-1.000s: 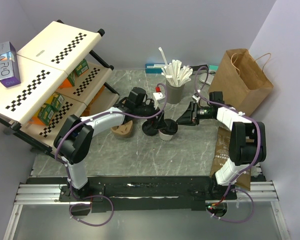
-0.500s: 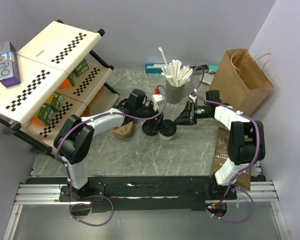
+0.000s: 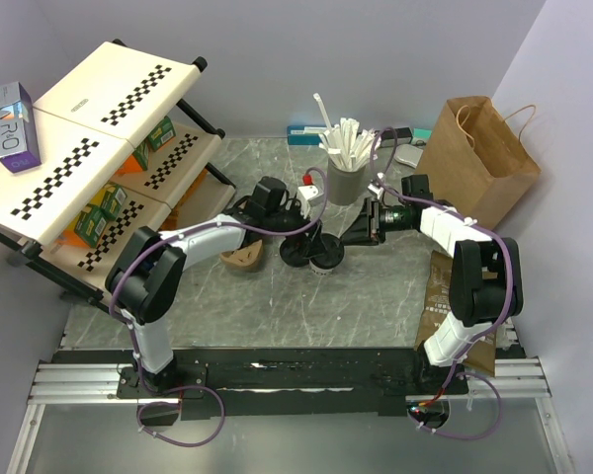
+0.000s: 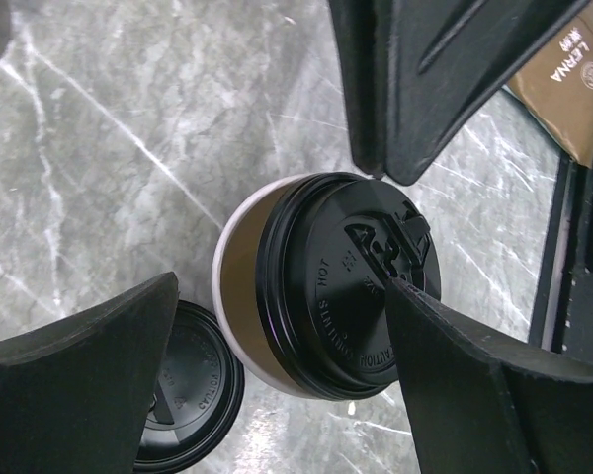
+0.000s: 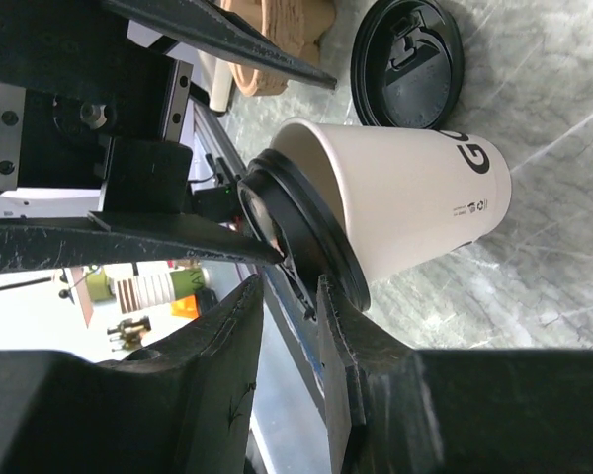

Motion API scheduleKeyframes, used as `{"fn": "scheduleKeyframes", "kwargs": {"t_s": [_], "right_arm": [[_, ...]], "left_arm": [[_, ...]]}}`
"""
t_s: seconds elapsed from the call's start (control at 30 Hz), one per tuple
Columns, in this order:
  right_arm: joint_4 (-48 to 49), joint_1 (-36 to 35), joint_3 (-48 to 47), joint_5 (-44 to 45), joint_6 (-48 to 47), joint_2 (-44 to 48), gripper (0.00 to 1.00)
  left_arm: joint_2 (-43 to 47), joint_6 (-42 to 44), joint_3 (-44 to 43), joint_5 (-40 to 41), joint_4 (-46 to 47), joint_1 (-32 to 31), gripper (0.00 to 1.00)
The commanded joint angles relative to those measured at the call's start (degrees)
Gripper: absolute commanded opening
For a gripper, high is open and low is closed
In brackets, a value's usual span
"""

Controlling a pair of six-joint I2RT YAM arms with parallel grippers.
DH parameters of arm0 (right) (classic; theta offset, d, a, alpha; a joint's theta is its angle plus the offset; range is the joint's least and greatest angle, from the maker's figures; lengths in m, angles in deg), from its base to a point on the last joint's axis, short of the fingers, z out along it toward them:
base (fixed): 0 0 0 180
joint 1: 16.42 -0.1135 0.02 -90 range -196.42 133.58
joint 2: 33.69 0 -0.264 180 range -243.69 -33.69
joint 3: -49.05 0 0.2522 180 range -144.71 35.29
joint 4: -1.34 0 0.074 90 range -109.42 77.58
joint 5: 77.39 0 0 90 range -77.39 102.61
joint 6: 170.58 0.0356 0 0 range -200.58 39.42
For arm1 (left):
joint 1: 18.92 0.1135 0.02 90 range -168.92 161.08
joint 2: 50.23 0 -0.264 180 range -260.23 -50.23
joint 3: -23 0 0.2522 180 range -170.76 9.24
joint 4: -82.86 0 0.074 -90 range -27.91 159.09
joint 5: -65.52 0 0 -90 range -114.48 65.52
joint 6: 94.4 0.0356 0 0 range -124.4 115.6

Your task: Pack the takeout coffee

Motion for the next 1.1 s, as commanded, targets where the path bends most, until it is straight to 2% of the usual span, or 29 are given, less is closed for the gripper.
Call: {"fn": "scheduleKeyframes", "kwargs": {"t_s": [0.0,0.2,0.53,1.07], "right_arm": [[-1.0,-0.4,-3.0,0.3,-1.0,-0.6,0.36],[-1.3,-0.4,-2.6,0.6,-1.4,-0.1,0.36],[-1.6,-0.4,-2.7,0.7,-1.8,-0.3,0.37],[-2.2,-0.8,-3.3,0.1,-2.3,-0.5,0.40]], "left_arm": [[2.3,-0.6,-0.1,2.1,2.3,1.1,0.91],[2.0,-3.1,-0.8,2.4,2.6,2.3,0.91],[-0.2,-8.9,-2.6,-2.8,4.6,4.4,0.90],[-4.9,-10.8,-6.4,-3.0,4.9,6.6,0.89]]}}
